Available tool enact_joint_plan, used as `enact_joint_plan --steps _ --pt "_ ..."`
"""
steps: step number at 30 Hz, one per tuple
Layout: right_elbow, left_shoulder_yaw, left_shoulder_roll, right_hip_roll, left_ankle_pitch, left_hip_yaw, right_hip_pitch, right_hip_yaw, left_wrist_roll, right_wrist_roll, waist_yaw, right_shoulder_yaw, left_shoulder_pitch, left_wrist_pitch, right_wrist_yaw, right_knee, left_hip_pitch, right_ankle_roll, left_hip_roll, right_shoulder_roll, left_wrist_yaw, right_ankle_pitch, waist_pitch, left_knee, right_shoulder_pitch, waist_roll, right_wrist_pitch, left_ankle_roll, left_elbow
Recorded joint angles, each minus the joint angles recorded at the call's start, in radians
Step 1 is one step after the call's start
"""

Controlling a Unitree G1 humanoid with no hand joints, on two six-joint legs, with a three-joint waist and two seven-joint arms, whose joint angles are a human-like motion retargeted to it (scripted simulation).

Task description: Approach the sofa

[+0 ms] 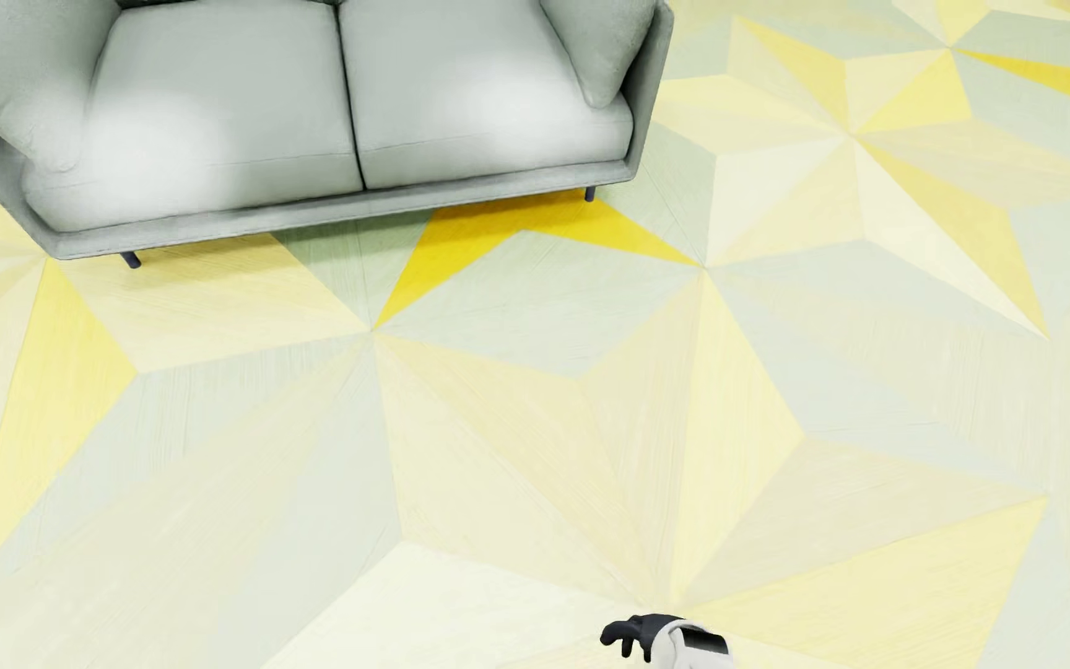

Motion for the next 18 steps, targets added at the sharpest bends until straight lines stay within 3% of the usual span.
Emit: enact_joint_plan --steps 2,4,6,8,9,10,11,12,13,14,15,16,17,18 --pt "-0.032 -0.015 0.066 -0.021 -0.035 -0.032 -0.105 -0.064 0.031 0.08 -0.044 -0.093 -0.107 0.019 -0.085 -0.059 0.048 -0.084 -0.027 -0.038 0.052 -0.042 0.004 -0.007 0.125 -0.019 0.0 -0.004 0.03" --pt "-0.082 -0.035 0.119 0.047 -0.08 -0.071 -0.193 -0.086 0.043 0.107 -0.087 -0.158 -0.211 0.011 -0.139 -0.23 0.079 -0.109 -0.045 -0.101 0.032 -0.069 0.002 0.006 0.249 -0.026 -0.011 -0.008 0.039" --pt "-0.104 -0.048 0.149 0.129 -0.128 -0.107 -0.226 -0.089 0.045 0.113 -0.117 -0.22 -0.287 -0.044 -0.167 -0.533 0.115 -0.103 -0.064 -0.152 0.028 -0.037 -0.007 0.003 0.354 -0.03 -0.001 -0.009 0.009" --pt "-0.087 -0.092 0.168 0.195 -0.175 -0.14 -0.187 -0.093 0.048 0.133 -0.131 -0.295 -0.354 -0.086 -0.176 -0.936 0.157 -0.021 -0.084 -0.131 0.036 0.07 -0.025 -0.015 0.424 -0.031 0.054 -0.018 -0.035" --pt "-0.071 -0.1 0.168 0.202 -0.192 -0.151 -0.152 -0.127 0.036 0.139 -0.133 -0.324 -0.372 -0.101 -0.167 -1.042 0.182 -0.076 -0.089 -0.116 0.052 0.151 -0.036 -0.025 0.456 -0.03 0.072 -0.025 -0.064" --pt "-0.051 -0.106 0.164 0.2 -0.207 -0.161 -0.137 -0.154 0.021 0.143 -0.133 -0.342 -0.38 -0.116 -0.151 -1.035 0.196 -0.209 -0.089 -0.1 0.062 0.132 -0.044 -0.004 0.481 -0.028 0.081 -0.034 -0.092" --pt "-0.026 -0.102 0.159 0.206 -0.212 -0.16 -0.119 -0.172 -0.001 0.145 -0.133 -0.349 -0.377 -0.127 -0.128 -1.014 0.201 -0.238 -0.071 -0.077 0.073 0.113 -0.049 0.047 0.492 -0.02 0.088 -0.047 -0.119" --pt "0.004 -0.09 0.143 0.215 -0.175 -0.152 -0.107 -0.169 -0.023 0.142 -0.133 -0.353 -0.358 -0.135 -0.11 -0.972 0.177 -0.216 -0.048 -0.056 0.094 0.072 -0.05 0.155 0.484 -0.007 0.096 -0.049 -0.141" --pt "0.033 -0.085 0.123 0.223 -0.088 -0.15 -0.09 -0.171 -0.038 0.128 -0.132 -0.346 -0.324 -0.137 -0.088 -0.926 0.134 -0.204 -0.019 -0.037 0.108 0.025 -0.049 0.3 0.47 0.007 0.108 -0.082 -0.15" --pt "0.043 -0.097 0.113 0.229 0.032 -0.178 -0.067 -0.183 -0.04 0.108 -0.131 -0.33 -0.292 -0.132 -0.053 -0.889 0.073 -0.199 0.003 -0.017 0.093 -0.02 -0.048 0.459 0.456 0.018 0.105 -0.186 -0.145" --pt "0.033 -0.141 0.125 0.23 0.132 -0.223 -0.039 -0.2 -0.007 0.089 -0.13 -0.321 -0.271 -0.126 -0.027 -0.857 0.008 -0.195 0.009 0.0 0.037 -0.065 -0.047 0.615 0.445 0.03 0.091 -0.28 -0.124" --pt "0.008 -0.187 0.145 0.233 0.192 -0.276 -0.008 -0.217 0.035 0.078 -0.131 -0.33 -0.262 -0.117 -0.034 -0.834 -0.058 -0.188 0.001 0.016 -0.048 -0.104 -0.044 0.761 0.431 0.044 0.069 -0.327 -0.096" --pt "-0.011 -0.213 0.161 0.237 0.194 -0.301 0.025 -0.231 0.069 0.079 -0.136 -0.358 -0.251 -0.097 -0.077 -0.815 -0.117 -0.177 0.012 0.038 -0.122 -0.139 -0.041 0.874 0.41 0.06 0.06 -0.337 -0.063" --pt "-0.018 -0.2 0.159 0.242 0.161 -0.296 0.058 -0.235 0.081 0.088 -0.138 -0.394 -0.233 -0.061 -0.144 -0.808 -0.17 -0.165 0.067 0.062 -0.142 -0.166 -0.038 0.935 0.376 0.077 0.056 -0.331 -0.026"
